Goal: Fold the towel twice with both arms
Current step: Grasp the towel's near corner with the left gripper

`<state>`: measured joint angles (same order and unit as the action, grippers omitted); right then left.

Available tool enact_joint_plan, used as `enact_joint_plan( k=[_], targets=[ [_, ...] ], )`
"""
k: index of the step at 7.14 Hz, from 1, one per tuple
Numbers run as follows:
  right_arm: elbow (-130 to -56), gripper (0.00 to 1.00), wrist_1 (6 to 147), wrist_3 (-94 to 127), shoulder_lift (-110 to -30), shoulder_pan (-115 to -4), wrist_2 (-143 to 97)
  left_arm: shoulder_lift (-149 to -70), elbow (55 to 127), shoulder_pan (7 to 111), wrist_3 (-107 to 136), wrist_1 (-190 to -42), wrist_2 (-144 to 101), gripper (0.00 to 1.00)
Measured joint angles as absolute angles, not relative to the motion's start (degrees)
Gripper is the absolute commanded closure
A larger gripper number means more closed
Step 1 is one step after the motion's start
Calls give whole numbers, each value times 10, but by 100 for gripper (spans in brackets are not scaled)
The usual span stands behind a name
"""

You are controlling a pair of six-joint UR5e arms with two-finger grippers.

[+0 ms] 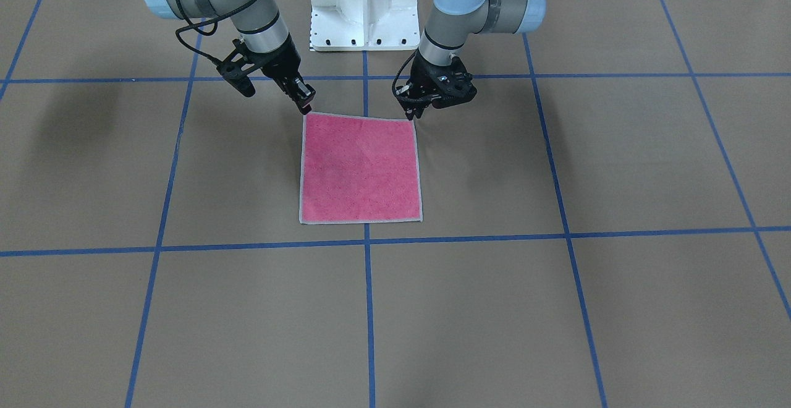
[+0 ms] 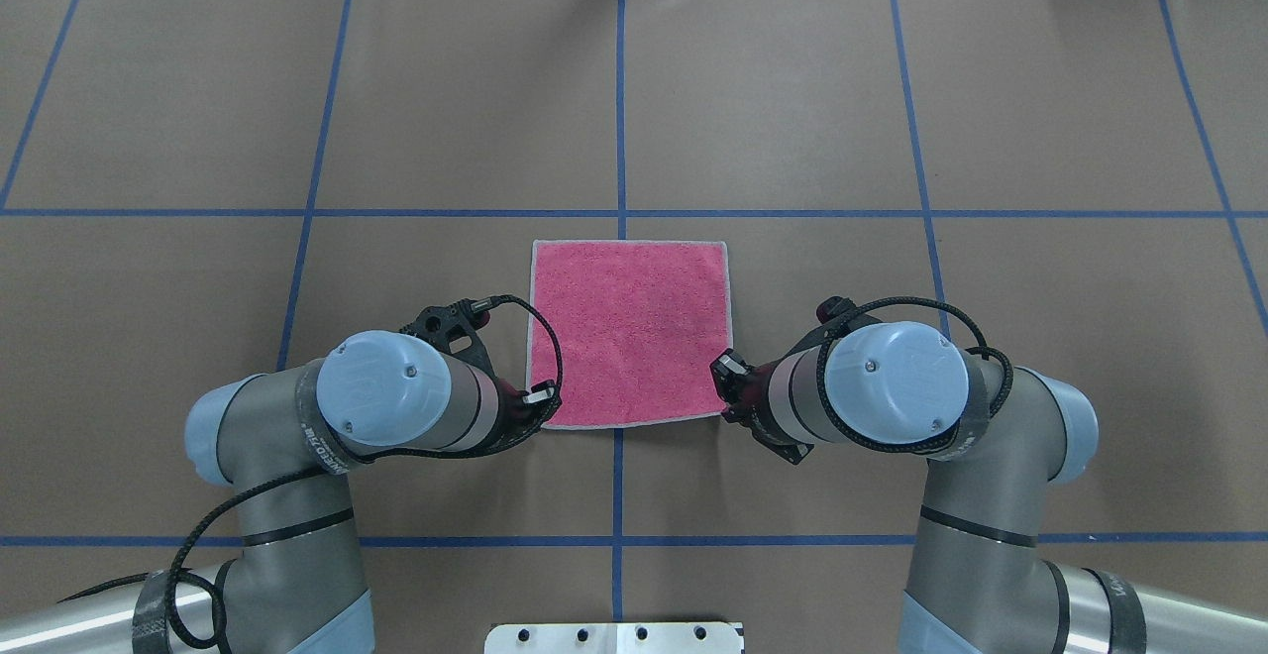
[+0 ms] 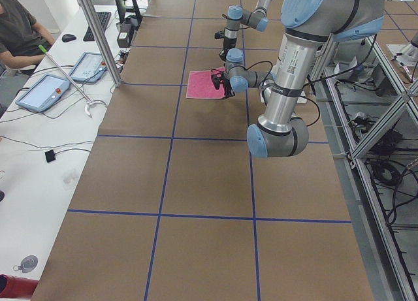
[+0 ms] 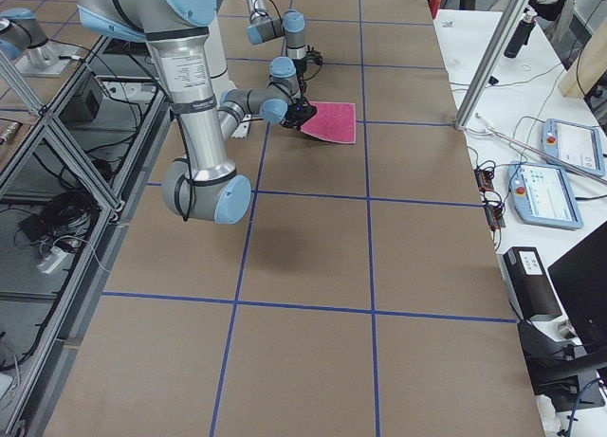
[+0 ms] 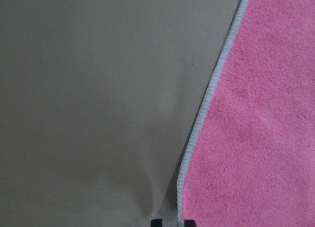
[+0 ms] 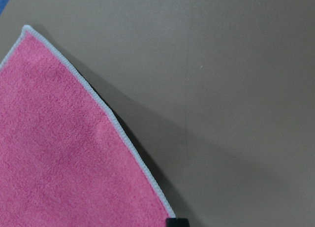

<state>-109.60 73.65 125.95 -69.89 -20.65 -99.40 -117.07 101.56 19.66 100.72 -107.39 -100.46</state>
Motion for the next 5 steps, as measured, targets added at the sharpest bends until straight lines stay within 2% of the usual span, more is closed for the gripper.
enact_joint_plan(
  k=[4,5],
  targets=[
    [-1096,100,737,1259,-699,-207,-994,-1172,1013,196,1007,-1074,-1005,75],
    [-1096,100,737,1259,-698,-207,-994,-1172,1012,196,1007,-1074,-1005,92]
  ],
)
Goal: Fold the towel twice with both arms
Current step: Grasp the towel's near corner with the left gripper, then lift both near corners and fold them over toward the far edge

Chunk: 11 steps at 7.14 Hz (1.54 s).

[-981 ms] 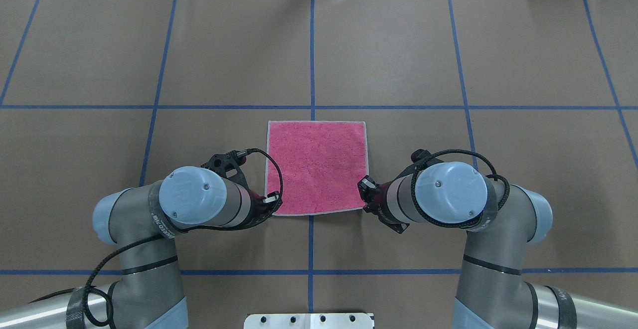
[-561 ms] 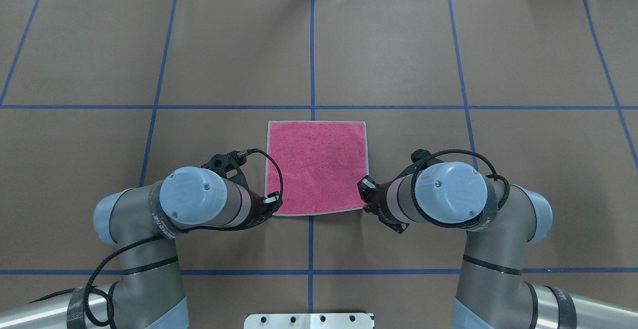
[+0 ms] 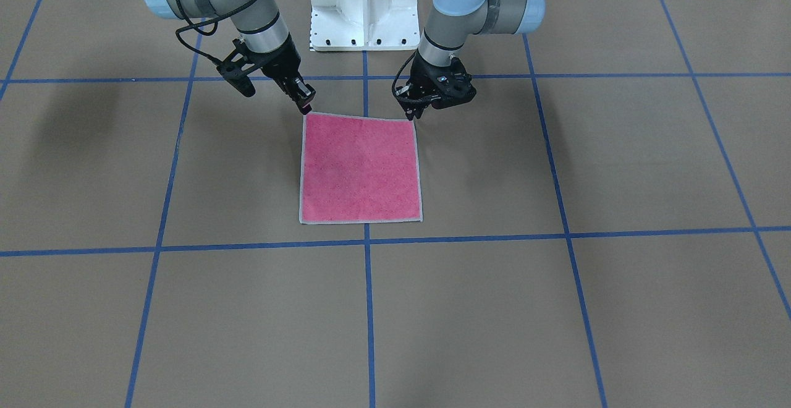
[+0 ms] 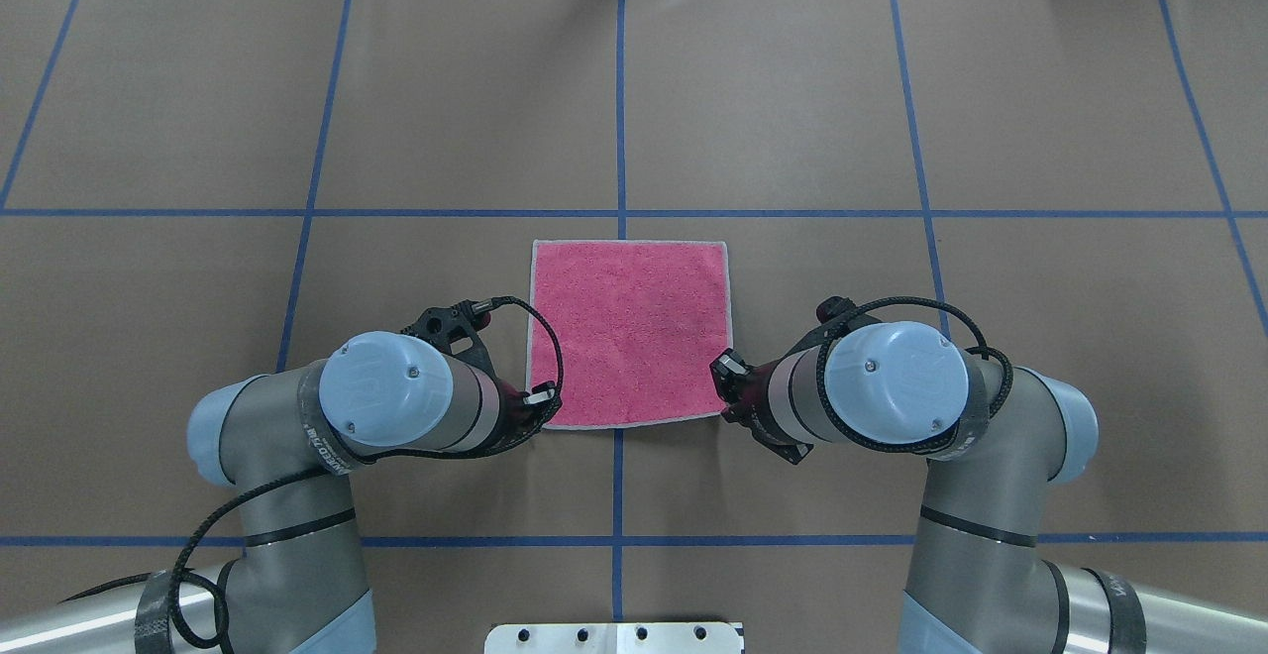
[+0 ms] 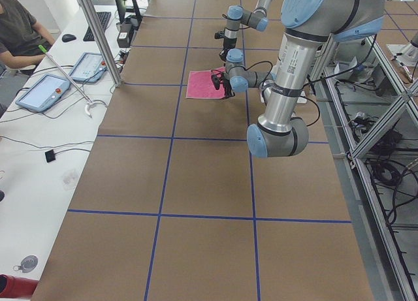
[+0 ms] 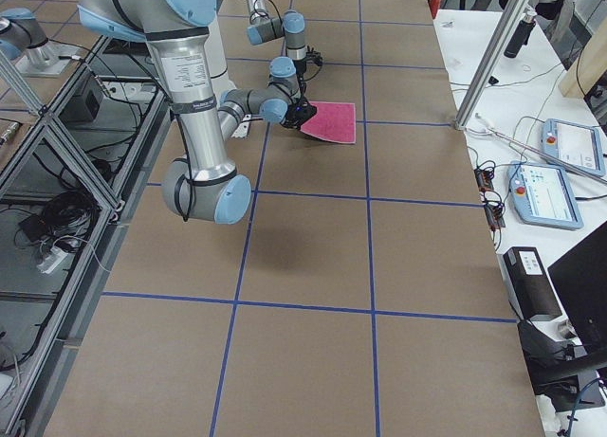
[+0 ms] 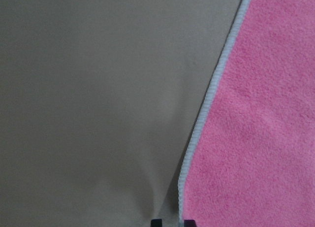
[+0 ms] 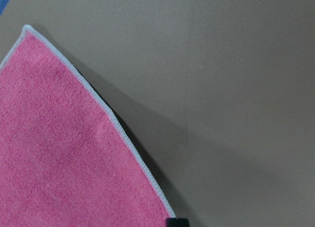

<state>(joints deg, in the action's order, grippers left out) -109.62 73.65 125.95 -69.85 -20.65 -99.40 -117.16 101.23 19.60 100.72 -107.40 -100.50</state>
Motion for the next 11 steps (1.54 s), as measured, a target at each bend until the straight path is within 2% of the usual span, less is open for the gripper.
enact_joint_plan(
  k=[1,6,11],
  targets=[
    [-1097,100,737,1259,-698,-207,-994,-1172,1011,196,1007,-1074,-1005,100],
    [-1097,100,737,1259,-699,-207,-994,-1185,1017,198,1015,-1076,-1006,100],
    [-1133,100,737,1259,-716,-213,-1014,-1179,1076,201,1045,-1075,-998,100]
  ],
)
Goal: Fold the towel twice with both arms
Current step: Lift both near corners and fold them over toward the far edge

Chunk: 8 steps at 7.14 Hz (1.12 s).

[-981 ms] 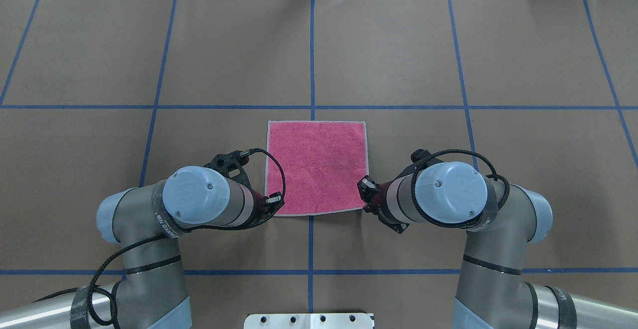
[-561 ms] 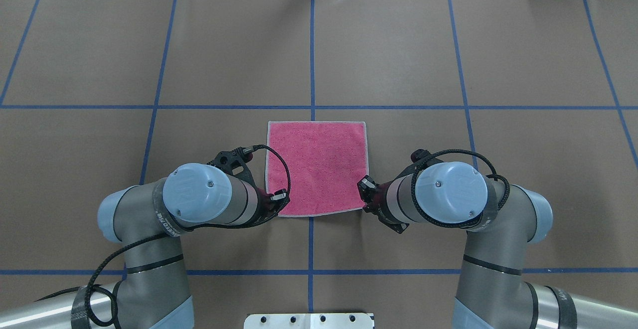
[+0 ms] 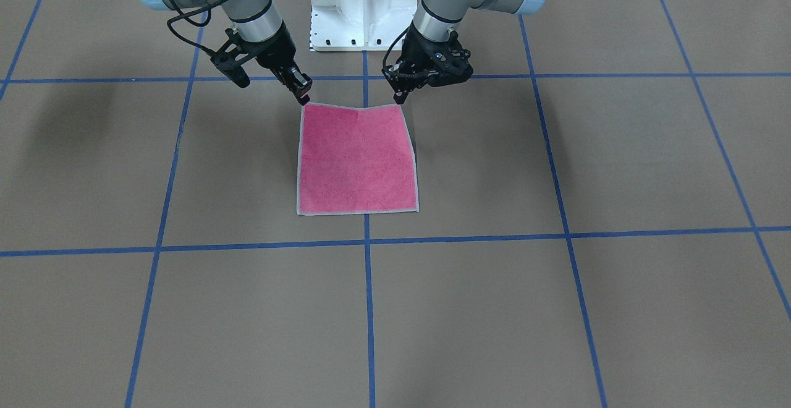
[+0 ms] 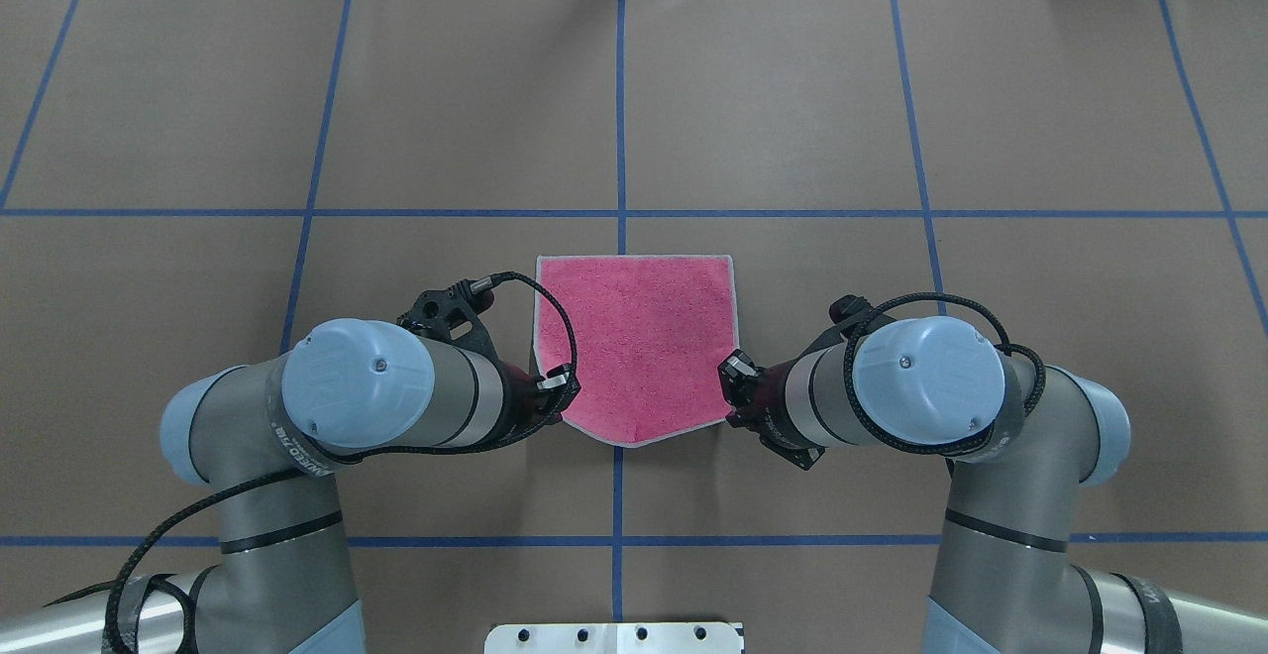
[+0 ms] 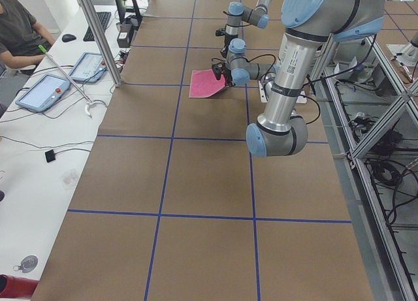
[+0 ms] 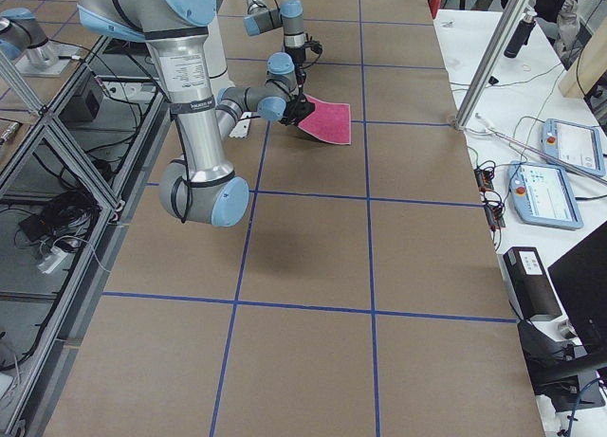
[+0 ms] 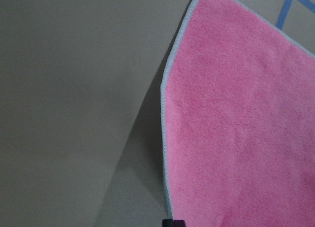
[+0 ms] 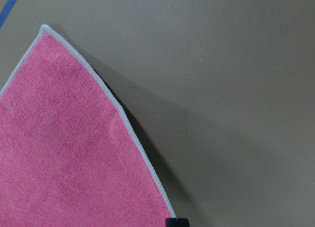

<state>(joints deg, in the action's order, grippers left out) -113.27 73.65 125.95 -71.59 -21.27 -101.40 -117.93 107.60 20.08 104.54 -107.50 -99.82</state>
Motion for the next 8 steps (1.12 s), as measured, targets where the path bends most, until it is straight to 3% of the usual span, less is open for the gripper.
enact_joint_plan(
  k=[3,8],
  targets=[
    [-1127,100,735,1256,-705,-261,-1049,-1187,1078,224,1049,-1075,-996,100],
    [-1015,100,731,1253,-620,-330,-1070,-1251,982,279,1049,-1079,-997,100]
  ],
)
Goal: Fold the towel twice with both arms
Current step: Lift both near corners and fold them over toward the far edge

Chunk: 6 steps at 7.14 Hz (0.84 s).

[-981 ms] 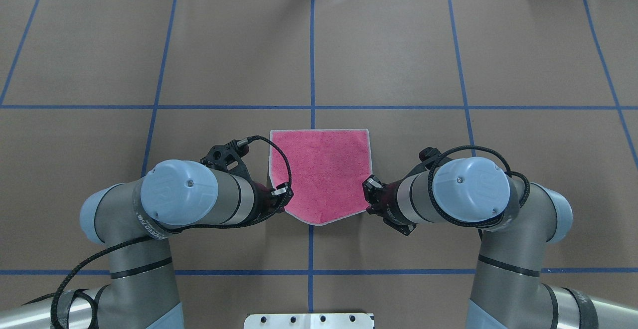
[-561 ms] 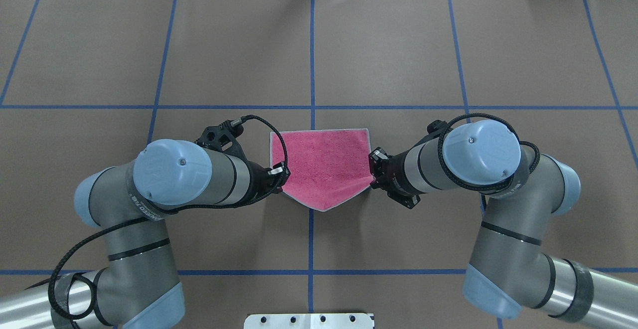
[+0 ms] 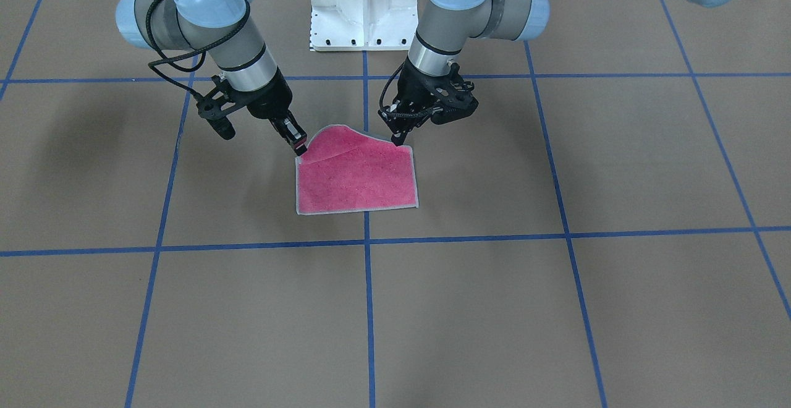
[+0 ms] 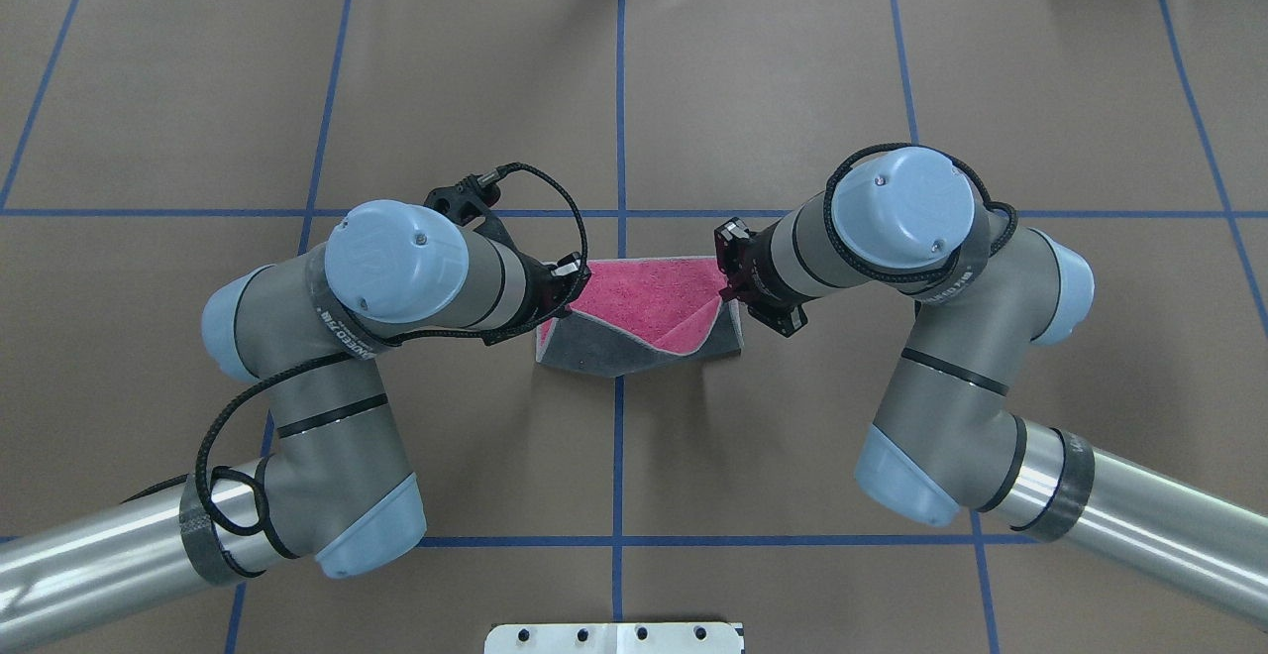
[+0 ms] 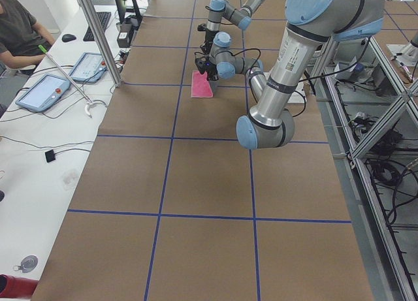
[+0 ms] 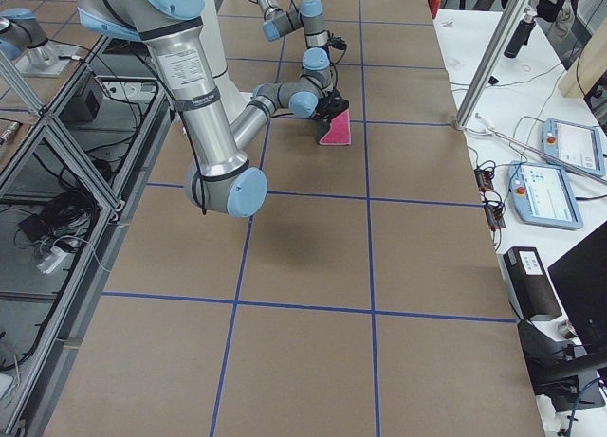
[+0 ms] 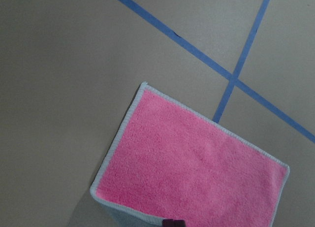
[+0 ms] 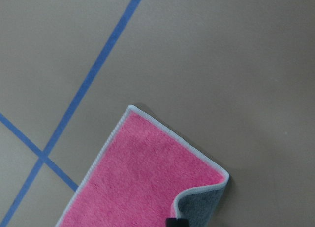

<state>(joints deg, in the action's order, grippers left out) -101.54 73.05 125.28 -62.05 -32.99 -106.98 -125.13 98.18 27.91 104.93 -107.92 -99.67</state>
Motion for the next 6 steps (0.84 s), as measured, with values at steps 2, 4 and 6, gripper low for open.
enact_joint_plan(
  k=[2,4,6],
  targets=[
    [-983,100,730,1248,-601,-344,-1079,-1261,958,295,1050,-1081,-997,100],
    [-953,100,730,1243,-580,-356,-1085,-1273,930,311,1051,-1089,-997,100],
    [-925,100,729,1238,-562,-365,-1087,-1280,902,319,1051,-1108,-997,100]
  ],
)
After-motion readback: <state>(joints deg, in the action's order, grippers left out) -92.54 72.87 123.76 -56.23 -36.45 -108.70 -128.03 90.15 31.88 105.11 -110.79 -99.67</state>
